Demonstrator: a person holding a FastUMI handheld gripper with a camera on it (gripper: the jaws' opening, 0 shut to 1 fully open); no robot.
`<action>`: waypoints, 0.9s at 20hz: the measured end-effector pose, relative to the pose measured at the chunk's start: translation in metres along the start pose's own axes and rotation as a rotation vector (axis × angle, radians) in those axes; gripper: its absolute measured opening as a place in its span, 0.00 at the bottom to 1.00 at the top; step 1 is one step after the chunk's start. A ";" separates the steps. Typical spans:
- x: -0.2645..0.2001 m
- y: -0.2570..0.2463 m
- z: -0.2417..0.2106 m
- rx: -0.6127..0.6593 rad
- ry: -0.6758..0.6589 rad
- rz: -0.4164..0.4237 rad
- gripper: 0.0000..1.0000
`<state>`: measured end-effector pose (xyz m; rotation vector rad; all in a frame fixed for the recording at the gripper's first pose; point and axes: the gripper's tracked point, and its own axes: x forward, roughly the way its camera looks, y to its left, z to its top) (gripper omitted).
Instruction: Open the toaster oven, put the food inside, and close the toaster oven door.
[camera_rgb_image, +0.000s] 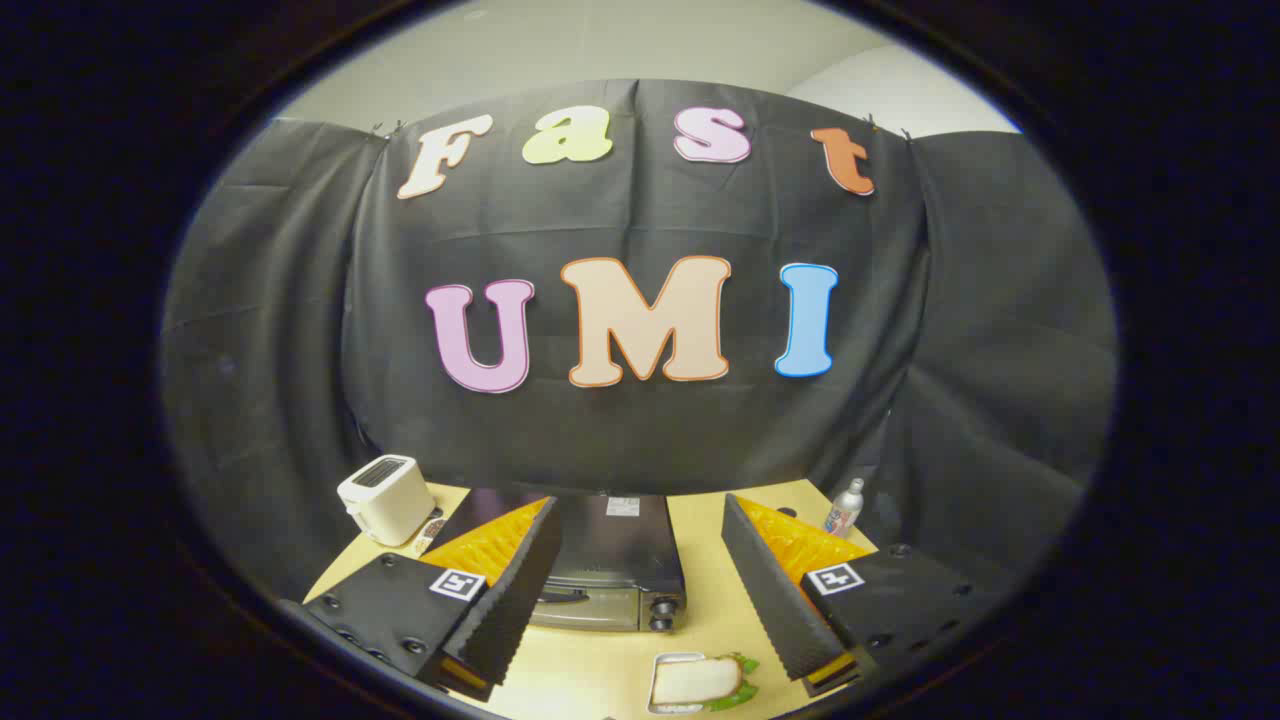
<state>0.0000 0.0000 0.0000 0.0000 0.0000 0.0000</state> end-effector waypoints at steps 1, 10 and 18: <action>-0.001 0.000 0.000 -0.002 0.000 -0.004 1.00; -0.009 0.018 -0.014 -0.021 0.014 -0.015 1.00; 0.021 0.063 -0.045 -0.019 0.057 -0.013 1.00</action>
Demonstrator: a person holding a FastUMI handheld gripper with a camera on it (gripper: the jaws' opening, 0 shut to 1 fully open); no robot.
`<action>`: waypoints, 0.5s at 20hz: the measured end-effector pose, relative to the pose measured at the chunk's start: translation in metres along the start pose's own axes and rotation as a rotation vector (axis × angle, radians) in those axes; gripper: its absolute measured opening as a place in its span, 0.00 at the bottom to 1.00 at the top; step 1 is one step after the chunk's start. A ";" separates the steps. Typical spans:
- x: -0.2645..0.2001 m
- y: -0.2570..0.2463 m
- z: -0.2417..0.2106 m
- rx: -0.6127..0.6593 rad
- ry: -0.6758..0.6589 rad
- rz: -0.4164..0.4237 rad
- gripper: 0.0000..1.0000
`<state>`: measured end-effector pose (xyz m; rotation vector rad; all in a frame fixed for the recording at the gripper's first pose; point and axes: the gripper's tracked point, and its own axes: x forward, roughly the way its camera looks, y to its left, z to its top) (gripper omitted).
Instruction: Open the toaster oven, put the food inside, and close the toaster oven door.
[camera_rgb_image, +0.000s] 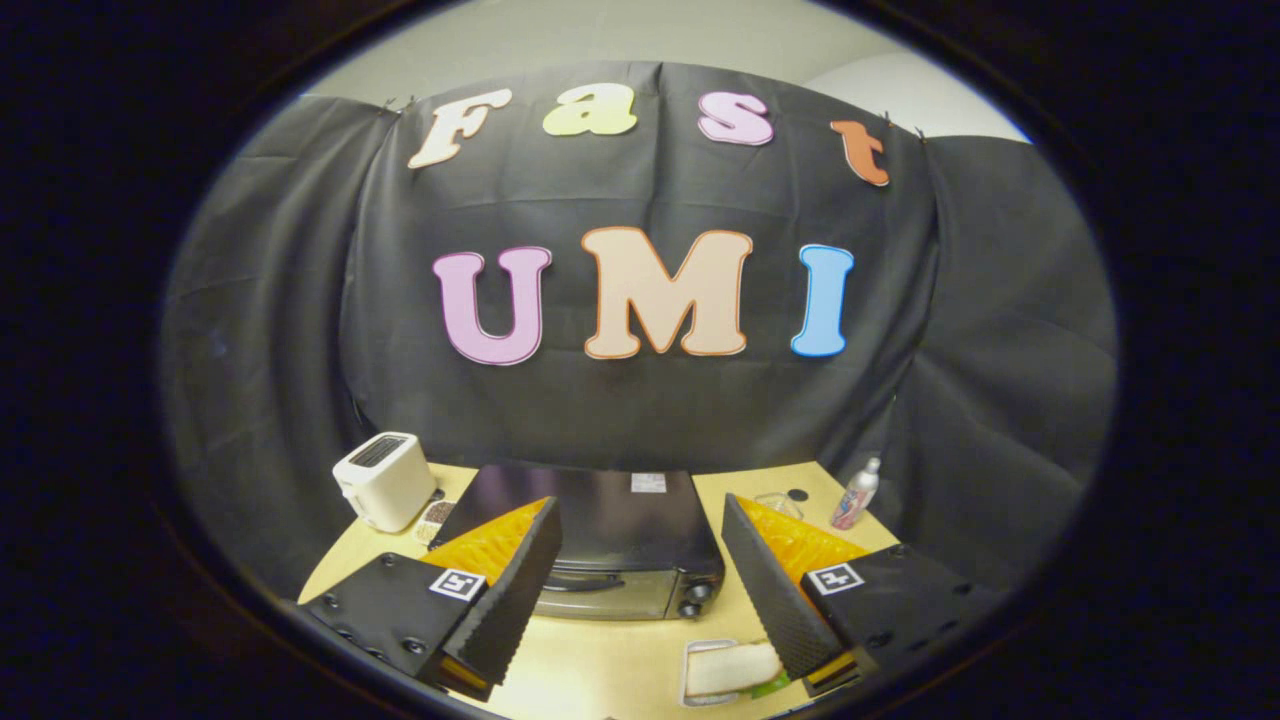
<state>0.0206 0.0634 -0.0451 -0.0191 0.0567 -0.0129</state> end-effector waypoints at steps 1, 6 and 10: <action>0.006 0.008 -0.004 0.006 0.002 0.002 1.00; 0.034 0.037 -0.042 0.076 0.045 -0.014 1.00; 0.053 0.043 -0.071 0.129 0.042 -0.060 1.00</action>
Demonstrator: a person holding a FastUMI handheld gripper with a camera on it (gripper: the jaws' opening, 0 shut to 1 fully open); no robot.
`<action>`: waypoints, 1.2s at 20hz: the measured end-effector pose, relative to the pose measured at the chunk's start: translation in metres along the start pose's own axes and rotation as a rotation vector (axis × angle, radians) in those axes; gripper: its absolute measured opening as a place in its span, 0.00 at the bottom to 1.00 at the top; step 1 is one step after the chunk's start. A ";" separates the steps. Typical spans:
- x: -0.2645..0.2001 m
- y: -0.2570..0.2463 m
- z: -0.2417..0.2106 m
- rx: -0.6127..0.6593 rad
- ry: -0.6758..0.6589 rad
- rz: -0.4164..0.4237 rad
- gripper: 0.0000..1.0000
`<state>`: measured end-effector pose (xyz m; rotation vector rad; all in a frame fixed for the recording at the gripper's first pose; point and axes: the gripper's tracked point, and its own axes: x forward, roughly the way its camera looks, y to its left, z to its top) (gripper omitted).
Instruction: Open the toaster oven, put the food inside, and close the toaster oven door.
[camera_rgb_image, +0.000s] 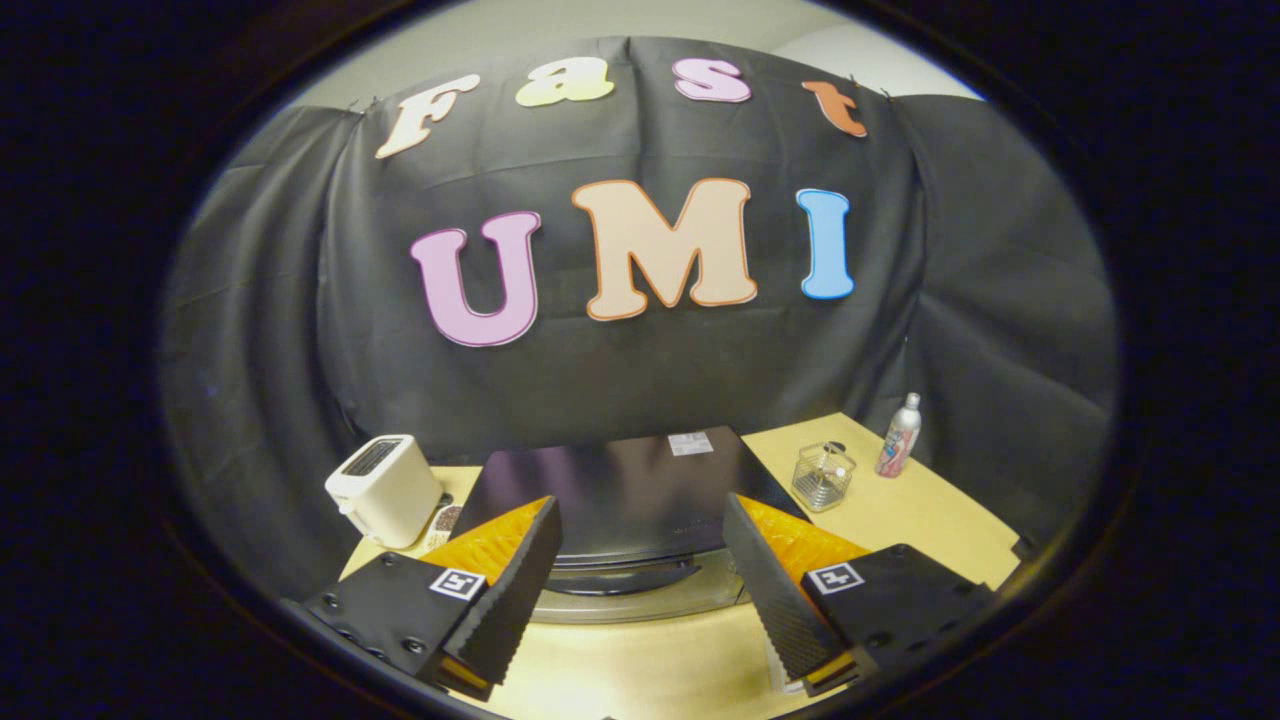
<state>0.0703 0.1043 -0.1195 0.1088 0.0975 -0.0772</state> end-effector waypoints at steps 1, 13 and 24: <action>0.005 0.001 -0.007 0.006 0.000 -0.006 1.00; 0.056 -0.007 -0.073 0.020 -0.040 -0.024 1.00; 0.037 -0.014 -0.094 0.134 -0.040 0.038 1.00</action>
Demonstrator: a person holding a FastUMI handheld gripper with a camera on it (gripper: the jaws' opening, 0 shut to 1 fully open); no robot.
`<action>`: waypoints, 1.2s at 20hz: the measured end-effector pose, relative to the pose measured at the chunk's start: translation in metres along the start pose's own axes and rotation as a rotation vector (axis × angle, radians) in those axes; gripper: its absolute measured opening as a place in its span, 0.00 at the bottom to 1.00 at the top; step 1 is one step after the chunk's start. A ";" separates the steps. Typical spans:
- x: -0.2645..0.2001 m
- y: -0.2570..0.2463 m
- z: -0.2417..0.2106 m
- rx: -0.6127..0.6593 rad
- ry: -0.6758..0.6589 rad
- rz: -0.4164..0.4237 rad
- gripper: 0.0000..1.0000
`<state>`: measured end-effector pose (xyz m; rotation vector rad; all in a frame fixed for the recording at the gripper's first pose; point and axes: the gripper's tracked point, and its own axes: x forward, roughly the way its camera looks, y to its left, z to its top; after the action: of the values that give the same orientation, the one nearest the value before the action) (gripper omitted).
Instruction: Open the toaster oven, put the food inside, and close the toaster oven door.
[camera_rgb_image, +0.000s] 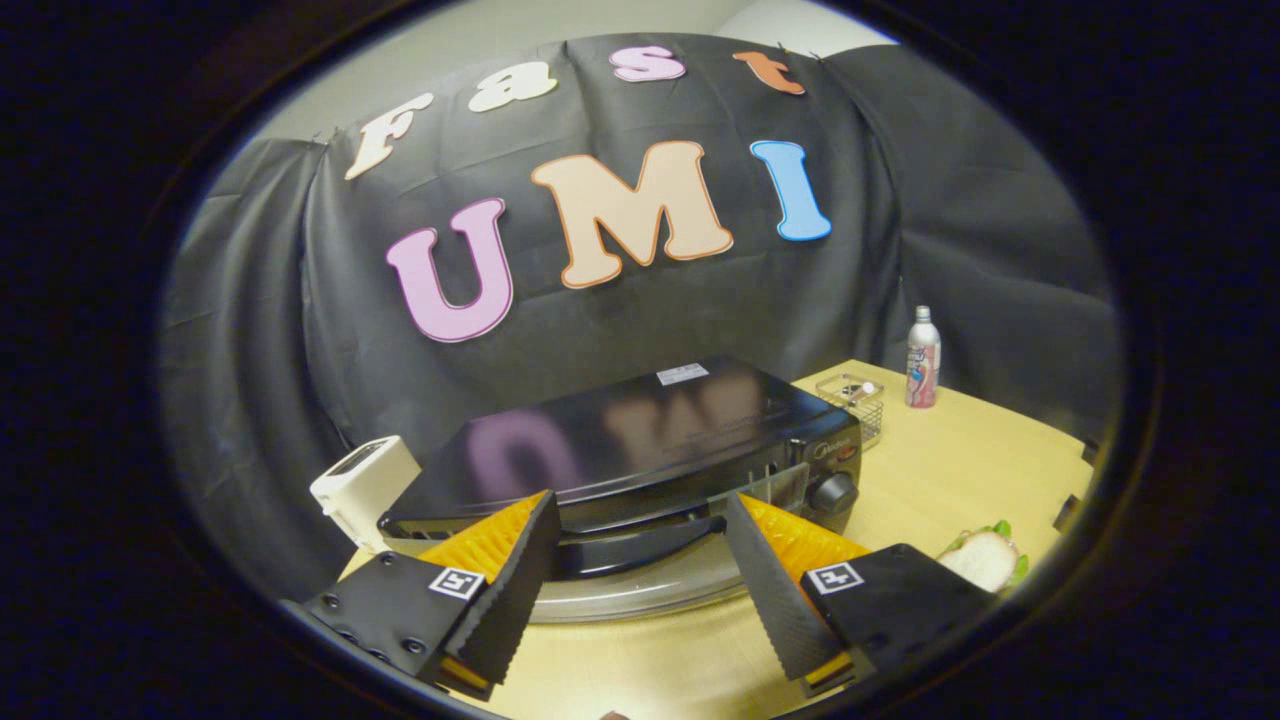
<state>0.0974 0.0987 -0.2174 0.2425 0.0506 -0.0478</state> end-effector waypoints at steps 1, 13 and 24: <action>-0.004 -0.001 -0.001 -0.011 0.002 -0.004 1.00; -0.061 -0.021 -0.031 -0.133 0.123 -0.192 1.00; -0.096 -0.047 -0.106 -0.084 0.335 -0.268 1.00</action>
<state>-0.0054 0.0826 -0.3259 0.1563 0.4175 -0.2715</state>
